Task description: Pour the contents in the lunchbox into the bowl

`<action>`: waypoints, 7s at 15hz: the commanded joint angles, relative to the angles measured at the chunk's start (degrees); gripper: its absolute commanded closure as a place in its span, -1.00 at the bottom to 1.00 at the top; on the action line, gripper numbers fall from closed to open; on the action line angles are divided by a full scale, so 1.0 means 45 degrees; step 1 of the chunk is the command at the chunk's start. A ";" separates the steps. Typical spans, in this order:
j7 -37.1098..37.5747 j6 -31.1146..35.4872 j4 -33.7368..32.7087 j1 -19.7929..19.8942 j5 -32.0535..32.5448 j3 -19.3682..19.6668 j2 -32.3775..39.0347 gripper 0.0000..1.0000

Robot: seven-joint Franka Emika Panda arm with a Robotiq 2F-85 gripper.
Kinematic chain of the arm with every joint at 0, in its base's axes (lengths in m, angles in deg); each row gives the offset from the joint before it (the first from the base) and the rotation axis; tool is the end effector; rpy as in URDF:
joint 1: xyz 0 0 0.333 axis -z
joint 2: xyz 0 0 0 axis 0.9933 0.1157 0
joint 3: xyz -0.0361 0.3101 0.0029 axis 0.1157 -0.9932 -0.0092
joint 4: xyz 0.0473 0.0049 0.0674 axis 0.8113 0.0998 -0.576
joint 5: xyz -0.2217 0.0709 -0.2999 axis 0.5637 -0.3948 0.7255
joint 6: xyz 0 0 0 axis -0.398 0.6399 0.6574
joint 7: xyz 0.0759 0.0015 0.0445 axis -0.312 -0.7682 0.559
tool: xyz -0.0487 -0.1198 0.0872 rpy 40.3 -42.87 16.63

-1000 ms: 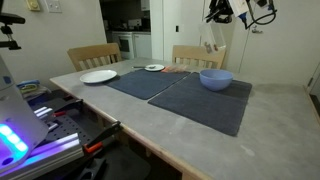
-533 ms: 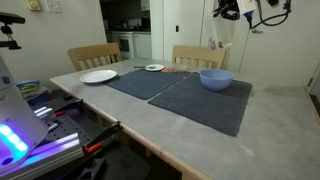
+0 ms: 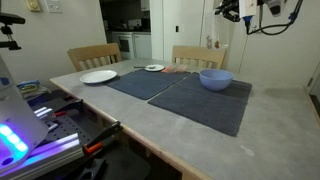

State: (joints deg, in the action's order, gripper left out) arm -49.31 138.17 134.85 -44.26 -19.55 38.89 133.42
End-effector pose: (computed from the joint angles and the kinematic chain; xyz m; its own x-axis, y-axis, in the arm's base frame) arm 0.6094 -0.3321 0.3301 0.9177 -0.3965 0.0263 -0.0858 -0.2624 -0.9611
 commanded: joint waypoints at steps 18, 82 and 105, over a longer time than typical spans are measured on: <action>0.0642 -0.3977 -0.0593 0.1181 -0.3180 0.0084 0.1569 0.95; 0.0374 -0.5423 -0.3152 -0.1803 -0.0252 0.2295 0.1783 0.95; -0.1958 0.2596 0.3140 -0.7675 0.9900 0.1136 -0.2543 0.95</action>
State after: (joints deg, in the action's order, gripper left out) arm -58.70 140.34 138.67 -79.85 20.71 49.48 128.39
